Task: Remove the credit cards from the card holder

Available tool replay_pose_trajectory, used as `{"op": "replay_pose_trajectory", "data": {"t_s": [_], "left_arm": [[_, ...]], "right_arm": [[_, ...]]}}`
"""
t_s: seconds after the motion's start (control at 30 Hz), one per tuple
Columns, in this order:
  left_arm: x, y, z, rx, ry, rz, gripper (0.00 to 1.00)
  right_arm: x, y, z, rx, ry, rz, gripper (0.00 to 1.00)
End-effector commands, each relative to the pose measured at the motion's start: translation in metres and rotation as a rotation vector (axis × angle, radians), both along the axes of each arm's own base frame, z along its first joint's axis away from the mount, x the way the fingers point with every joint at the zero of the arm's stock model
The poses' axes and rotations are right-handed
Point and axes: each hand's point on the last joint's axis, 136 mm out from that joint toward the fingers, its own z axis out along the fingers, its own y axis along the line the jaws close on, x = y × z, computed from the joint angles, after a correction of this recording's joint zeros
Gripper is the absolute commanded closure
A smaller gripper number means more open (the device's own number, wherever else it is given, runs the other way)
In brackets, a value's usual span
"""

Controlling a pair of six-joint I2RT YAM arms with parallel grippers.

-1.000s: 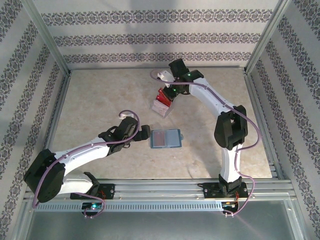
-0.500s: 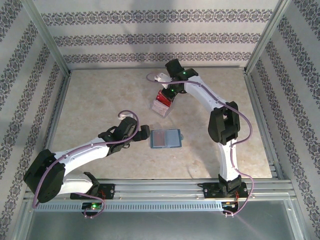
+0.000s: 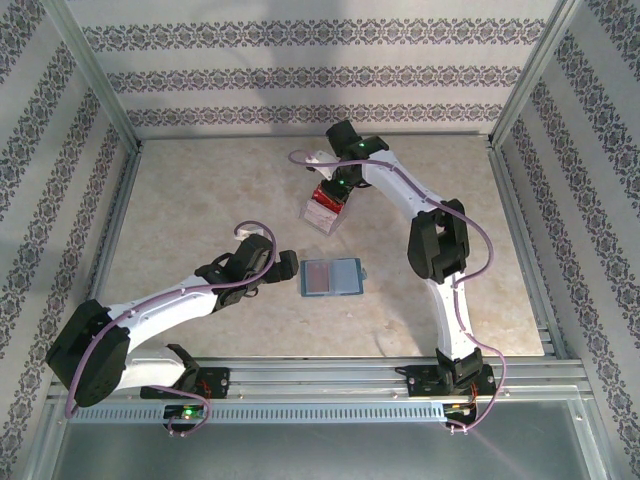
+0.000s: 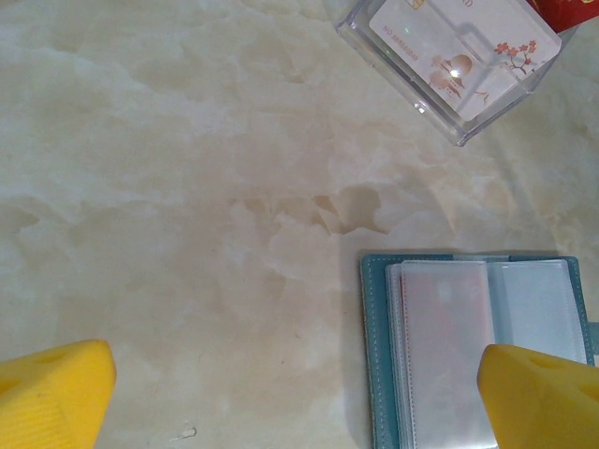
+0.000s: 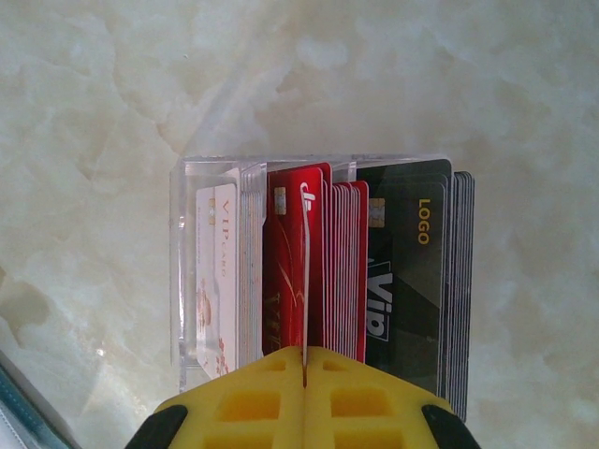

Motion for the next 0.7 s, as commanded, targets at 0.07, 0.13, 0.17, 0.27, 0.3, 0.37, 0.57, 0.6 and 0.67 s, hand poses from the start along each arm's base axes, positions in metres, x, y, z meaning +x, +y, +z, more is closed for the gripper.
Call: {"op": "replay_pose_trajectory", "data": {"t_s": [0.07,0.13,0.17,0.27,0.3,0.37,0.57,0.6,0.67], "left_arm": [[-0.002,0.009,-0.003,0.003,0.012,0.026,0.01],[-0.002,0.008,-0.002,0.003,0.01,0.025,0.01],[-0.002,0.008,-0.002,0.001,0.011,0.025,0.01],[-0.002,0.009,-0.003,0.002,0.011,0.028,0.01],[-0.002,0.009,-0.003,0.001,0.011,0.028,0.01],[-0.001,0.008,-0.002,0.0,0.01,0.027,0.01],[0.0,0.007,-0.001,-0.001,0.008,0.025,0.01],[0.0,0.008,-0.001,-0.001,0.01,0.026,0.01],[0.001,0.008,-0.001,-0.002,0.01,0.029,0.01]], "right_arm": [[0.0,-0.002,-0.009,-0.033,0.025,0.009,1.0],[0.0,-0.002,-0.011,-0.039,0.027,0.012,1.0],[0.0,-0.001,-0.011,-0.041,0.028,0.014,0.99],[0.0,-0.001,-0.011,-0.046,0.032,0.014,0.93],[0.0,-0.001,-0.011,-0.047,0.03,0.014,0.9],[0.0,-0.001,-0.009,-0.05,0.028,0.011,0.85],[0.0,-0.001,0.001,-0.051,0.007,0.006,0.81],[0.0,-0.001,0.002,-0.05,0.004,0.002,0.81],[0.0,-0.001,0.009,-0.044,-0.007,-0.008,0.8]]}}
